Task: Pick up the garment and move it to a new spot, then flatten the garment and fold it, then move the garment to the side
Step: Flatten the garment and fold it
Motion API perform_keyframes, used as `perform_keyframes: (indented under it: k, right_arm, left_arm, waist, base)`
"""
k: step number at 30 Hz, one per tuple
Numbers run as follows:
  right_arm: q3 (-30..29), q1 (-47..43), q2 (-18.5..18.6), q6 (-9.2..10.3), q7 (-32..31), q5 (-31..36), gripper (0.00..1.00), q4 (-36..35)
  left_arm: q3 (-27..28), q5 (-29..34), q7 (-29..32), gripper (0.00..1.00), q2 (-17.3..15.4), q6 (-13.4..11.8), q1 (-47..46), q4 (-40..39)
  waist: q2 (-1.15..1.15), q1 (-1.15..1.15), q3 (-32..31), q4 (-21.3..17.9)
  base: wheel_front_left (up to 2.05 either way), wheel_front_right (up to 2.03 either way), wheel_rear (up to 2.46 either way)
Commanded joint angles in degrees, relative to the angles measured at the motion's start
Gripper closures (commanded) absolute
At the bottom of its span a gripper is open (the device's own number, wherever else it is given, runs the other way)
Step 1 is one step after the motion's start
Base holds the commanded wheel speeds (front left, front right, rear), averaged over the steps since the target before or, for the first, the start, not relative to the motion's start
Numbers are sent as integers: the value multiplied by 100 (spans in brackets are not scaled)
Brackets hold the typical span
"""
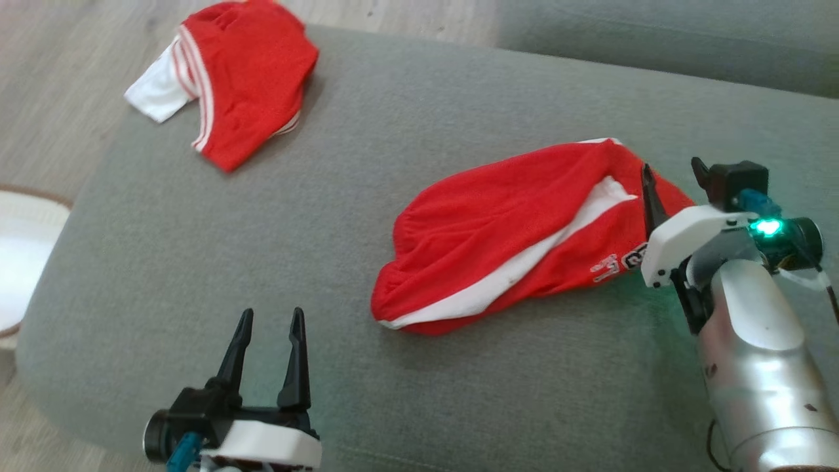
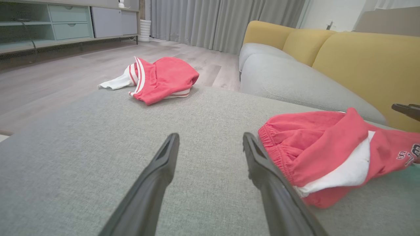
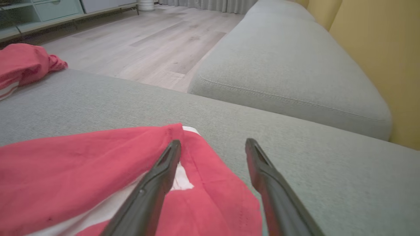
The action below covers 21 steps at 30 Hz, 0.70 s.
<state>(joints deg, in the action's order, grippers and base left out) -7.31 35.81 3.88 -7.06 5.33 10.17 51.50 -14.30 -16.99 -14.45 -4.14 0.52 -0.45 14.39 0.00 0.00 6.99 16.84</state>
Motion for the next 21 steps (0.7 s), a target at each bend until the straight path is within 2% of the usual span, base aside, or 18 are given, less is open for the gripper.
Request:
perform_keyframes:
  k: [1, 7, 16, 17, 20, 21]
  right_arm:
    - [184, 116, -17, -43, 90, 13, 0, -127]
    - [599, -47, 9, -43, 103, -233, 0, 155]
    - [919, 92, 112, -43, 0, -616, 0, 588]
    - [935, 107, 113, -43, -5, -646, 34, 634]
    - [981, 126, 106, -43, -38, -753, 100, 764]
    - [994, 127, 104, -43, -15, -795, 100, 781]
  left_arm:
    - [240, 47, -55, 0, 12, -8, -161, -166]
    - [270, 103, -55, 0, 3, 22, -152, -197]
    - [262, 148, -55, 0, 13, 61, -249, -167]
    - [271, 147, -55, 0, 15, 59, -252, -166]
    - [300, 148, -55, 0, 21, 50, -247, -163]
    - [312, 149, -55, 0, 22, 46, -241, -161]
  waist:
    - [0, 0, -82, -102]
    - [0, 0, -80, -262]
    - [0, 0, 207, -83]
    - [0, 0, 222, -65]
    - [0, 0, 237, -47]
    - [0, 0, 232, -52]
  base:
    - [0, 0, 0]
    - [0, 0, 0]
    - [0, 0, 0]
    - [0, 0, 0]
    - [0, 0, 0]
    - [0, 0, 0]
